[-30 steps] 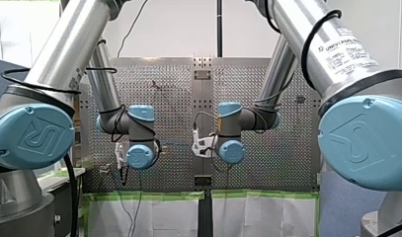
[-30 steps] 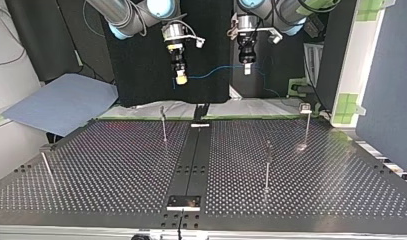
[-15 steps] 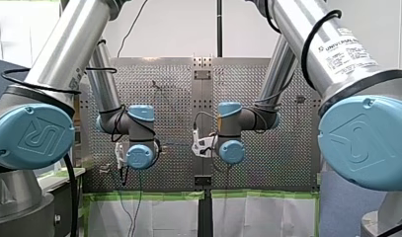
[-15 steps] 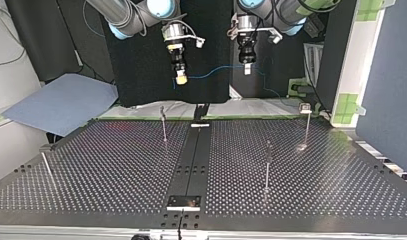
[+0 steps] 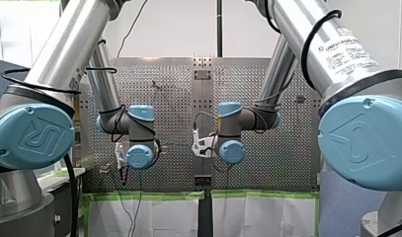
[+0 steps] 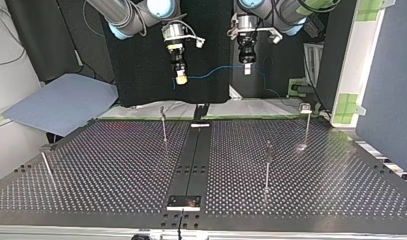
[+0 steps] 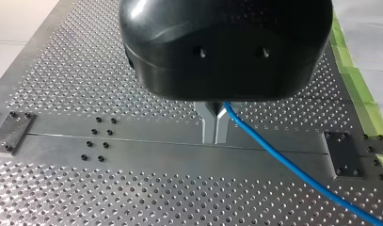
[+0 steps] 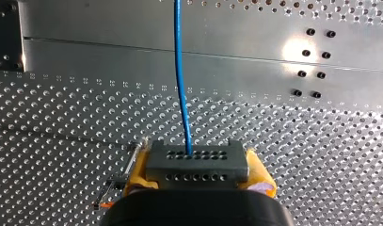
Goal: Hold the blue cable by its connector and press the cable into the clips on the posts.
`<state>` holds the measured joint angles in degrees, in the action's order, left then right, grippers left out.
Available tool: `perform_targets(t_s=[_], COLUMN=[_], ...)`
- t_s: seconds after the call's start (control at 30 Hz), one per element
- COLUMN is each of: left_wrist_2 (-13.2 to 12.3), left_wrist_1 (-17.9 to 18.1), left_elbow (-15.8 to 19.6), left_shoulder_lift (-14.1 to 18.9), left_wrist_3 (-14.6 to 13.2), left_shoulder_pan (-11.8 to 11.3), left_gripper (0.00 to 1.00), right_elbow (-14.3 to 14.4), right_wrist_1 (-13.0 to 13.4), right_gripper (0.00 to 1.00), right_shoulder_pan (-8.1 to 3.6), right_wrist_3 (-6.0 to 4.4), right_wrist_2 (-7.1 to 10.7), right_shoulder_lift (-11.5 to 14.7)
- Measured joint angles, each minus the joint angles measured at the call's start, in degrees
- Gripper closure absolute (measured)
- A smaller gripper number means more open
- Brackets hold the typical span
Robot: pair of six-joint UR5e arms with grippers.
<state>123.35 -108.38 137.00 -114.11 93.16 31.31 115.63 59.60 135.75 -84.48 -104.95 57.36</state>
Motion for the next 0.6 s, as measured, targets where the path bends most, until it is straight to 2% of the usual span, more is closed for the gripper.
perform_targets(t_s=[0.17,0.27,0.47,0.6], left_wrist_2=[0.13,0.86,1.37,1.40], left_wrist_1=[-0.13,-1.09,-4.37,-6.13], left_elbow=[0.03,0.07,0.08,0.09], left_shoulder_lift=[-0.15,-1.08,-4.38,-6.45], left_wrist_3=[-0.14,-1.08,-4.38,-6.91], left_shoulder_pan=[-0.13,-1.07,-3.76,-4.21], left_gripper=[1.00,1.00,1.00,1.00], right_elbow=[0.00,-0.50,-2.54,-2.92], right_wrist_1=[0.00,-0.48,-3.16,-5.70], right_gripper=[1.00,1.00,1.00,1.00], right_shoulder_pan=[0.00,-0.28,-0.59,-0.60], right_wrist_3=[0.00,0.30,0.59,0.61], right_wrist_2=[0.00,-0.49,-3.05,-4.02], right_shoulder_lift=[0.00,-0.48,-3.16,-5.70])
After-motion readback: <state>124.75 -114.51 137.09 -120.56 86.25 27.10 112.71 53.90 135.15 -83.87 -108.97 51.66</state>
